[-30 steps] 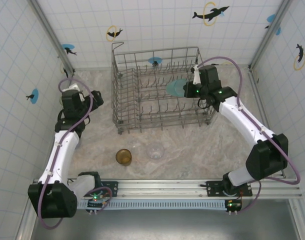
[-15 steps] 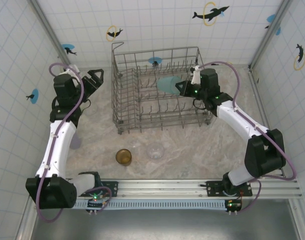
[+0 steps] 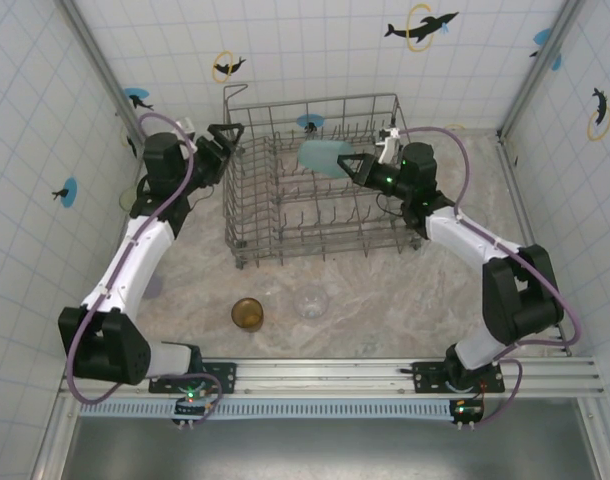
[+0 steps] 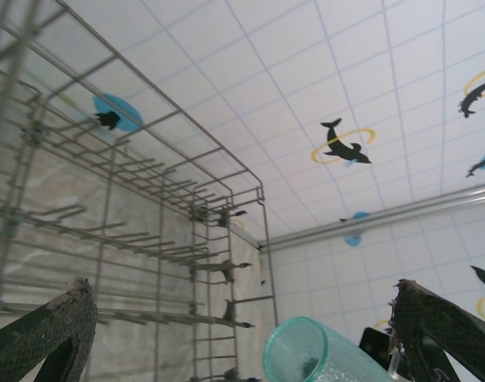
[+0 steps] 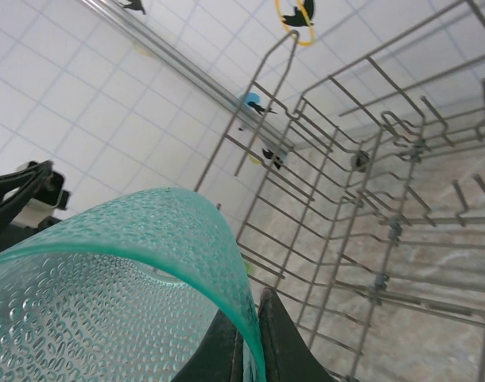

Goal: Load the cups into the dish rack

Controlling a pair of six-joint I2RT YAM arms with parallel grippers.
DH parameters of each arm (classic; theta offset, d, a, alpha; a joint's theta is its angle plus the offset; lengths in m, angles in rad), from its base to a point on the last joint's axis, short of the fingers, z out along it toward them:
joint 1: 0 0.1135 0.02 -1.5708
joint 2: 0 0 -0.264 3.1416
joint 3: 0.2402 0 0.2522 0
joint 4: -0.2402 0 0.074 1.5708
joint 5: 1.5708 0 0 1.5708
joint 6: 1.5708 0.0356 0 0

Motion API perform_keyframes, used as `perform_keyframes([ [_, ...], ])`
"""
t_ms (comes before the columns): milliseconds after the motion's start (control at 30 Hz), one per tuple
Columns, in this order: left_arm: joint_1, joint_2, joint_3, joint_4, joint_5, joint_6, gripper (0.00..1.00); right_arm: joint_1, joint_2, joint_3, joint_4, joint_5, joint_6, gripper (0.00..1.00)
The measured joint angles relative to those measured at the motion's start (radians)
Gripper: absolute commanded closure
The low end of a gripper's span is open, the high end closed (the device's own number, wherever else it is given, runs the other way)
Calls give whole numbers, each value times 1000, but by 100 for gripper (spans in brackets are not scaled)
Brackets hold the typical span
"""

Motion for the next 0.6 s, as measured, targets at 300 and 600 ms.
perform_keyframes([
  [300,-64,94,55,111,65,-153,2,19,31,-3,199,-32,89,100],
  [600,-111,182,66,183,154,-266,2,49,104,-3,294,-65,132,100],
])
